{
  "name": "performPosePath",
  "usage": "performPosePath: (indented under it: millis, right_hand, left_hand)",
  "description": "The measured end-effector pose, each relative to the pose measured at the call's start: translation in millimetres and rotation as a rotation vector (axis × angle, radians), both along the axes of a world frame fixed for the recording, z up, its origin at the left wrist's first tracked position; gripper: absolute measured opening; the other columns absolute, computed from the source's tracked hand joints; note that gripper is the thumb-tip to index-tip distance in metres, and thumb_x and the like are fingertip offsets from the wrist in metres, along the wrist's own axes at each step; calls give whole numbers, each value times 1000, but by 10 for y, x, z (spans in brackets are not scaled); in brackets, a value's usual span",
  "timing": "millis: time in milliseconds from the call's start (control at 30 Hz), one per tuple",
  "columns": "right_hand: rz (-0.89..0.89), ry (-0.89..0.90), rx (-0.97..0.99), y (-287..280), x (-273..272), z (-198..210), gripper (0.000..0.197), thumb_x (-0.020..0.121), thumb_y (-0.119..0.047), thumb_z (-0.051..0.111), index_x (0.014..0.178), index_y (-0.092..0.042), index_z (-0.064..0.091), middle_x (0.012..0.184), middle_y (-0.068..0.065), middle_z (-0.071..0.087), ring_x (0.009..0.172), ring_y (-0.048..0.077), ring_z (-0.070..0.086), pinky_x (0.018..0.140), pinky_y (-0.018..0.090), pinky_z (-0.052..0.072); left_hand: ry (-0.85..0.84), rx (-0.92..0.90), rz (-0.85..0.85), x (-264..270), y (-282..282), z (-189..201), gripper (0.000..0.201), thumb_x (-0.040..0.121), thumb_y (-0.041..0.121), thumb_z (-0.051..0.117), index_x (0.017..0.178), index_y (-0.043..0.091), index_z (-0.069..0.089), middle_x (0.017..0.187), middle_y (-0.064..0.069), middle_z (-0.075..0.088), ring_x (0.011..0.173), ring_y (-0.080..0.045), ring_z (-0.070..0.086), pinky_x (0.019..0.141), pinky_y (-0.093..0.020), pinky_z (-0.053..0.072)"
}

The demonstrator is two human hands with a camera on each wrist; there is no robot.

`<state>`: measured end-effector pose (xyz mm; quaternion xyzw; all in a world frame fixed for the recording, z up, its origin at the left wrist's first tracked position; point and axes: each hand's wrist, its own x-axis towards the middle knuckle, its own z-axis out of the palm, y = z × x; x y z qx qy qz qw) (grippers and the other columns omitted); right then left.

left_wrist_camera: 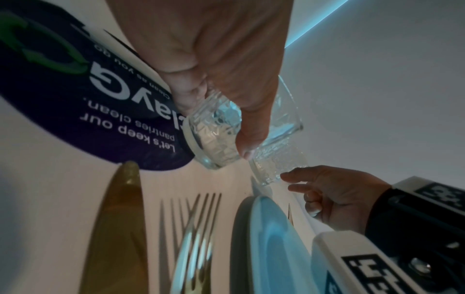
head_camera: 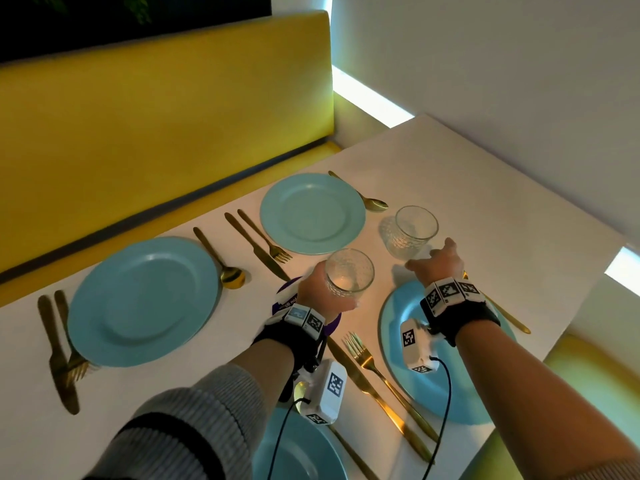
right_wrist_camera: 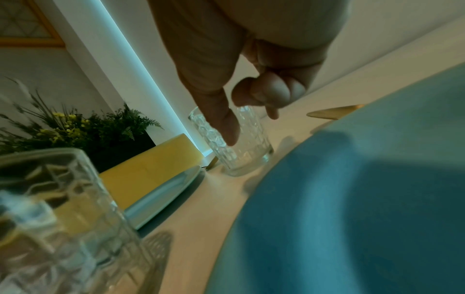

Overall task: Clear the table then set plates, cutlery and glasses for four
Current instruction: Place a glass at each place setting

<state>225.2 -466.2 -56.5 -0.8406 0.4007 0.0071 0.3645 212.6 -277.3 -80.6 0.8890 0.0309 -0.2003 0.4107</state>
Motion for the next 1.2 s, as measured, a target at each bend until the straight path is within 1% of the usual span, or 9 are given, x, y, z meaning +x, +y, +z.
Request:
performPosePath:
  millis: [267, 400, 500, 700, 833, 967, 1033, 1100, 1200]
  right_hand:
    - [17, -19, -2, 30, -175, 74, 78, 78, -13, 74, 141, -6, 28, 130, 16, 54, 123, 32, 50, 96, 36, 44]
    - [20, -51, -2, 104, -358, 193, 81, 77, -14, 74, 143, -8, 28, 133, 15, 54, 124, 31, 49, 99, 37, 43]
    - [29, -94, -11, 242, -578, 317, 77, 79, -16, 73, 143, -10, 32, 130, 13, 57, 123, 28, 51, 101, 35, 42]
    - [39, -144, -16, 780, -1313, 668, 63, 82, -13, 68, 138, -13, 40, 126, 12, 60, 121, 28, 52, 99, 30, 41]
    - [55, -126, -31, 1390, -1966, 828, 52, 84, -17, 67, 132, -14, 48, 126, 9, 61, 121, 24, 54, 99, 27, 41]
    - [110, -134, -53, 2143, -2618, 805, 45, 81, -25, 70, 123, -12, 59, 117, 7, 66, 112, 25, 60, 95, 29, 45]
    - [135, -128, -19, 2571, -2884, 728, 38, 80, -23, 70, 115, -11, 64, 106, 6, 66, 104, 25, 62, 86, 26, 46]
    - [162, -107, 56, 3003, -3101, 615, 35, 80, -19, 69, 113, -9, 66, 96, 7, 65, 92, 22, 62, 88, 30, 51]
    - [274, -39, 75, 3640, -3344, 492, 31, 82, -20, 68, 112, -13, 67, 109, 9, 68, 105, 26, 63, 96, 31, 49]
  left_hand:
    - [49, -46, -7, -44, 25, 73, 99, 62, 27, 86, 142, 12, 30, 144, -7, 43, 133, -24, 42, 109, -34, 38]
    - [96, -10, 0, -176, 192, 197, 107, 67, 32, 83, 148, 13, 16, 154, -6, 29, 141, -24, 31, 111, -36, 32]
    - [89, -26, 44, -361, 390, 291, 104, 67, 29, 83, 147, 12, 19, 150, -6, 35, 137, -25, 36, 111, -37, 35]
    - [42, -173, 162, -1054, 987, 464, 79, 69, 13, 79, 136, 9, 38, 135, -10, 52, 120, -25, 54, 99, -40, 50]
    - [-40, -117, 92, -1749, 1589, 626, 56, 80, 18, 69, 132, 9, 47, 131, -8, 57, 120, -22, 55, 101, -26, 42]
    - [-69, -128, 62, -2537, 2329, 754, 43, 84, 17, 64, 125, 9, 53, 125, -7, 62, 115, -20, 58, 96, -22, 40]
    - [-58, -169, 84, -2899, 2708, 768, 32, 85, 16, 64, 116, 10, 59, 118, -6, 66, 103, -18, 61, 88, -21, 43]
    - [-30, -193, 99, -3217, 3073, 734, 22, 84, 16, 66, 106, 12, 63, 110, -7, 69, 93, -17, 62, 81, -20, 45]
    - [80, -117, 62, -3601, 3569, 649, 8, 82, 22, 68, 84, 19, 60, 86, -5, 67, 78, -20, 64, 73, -24, 49]
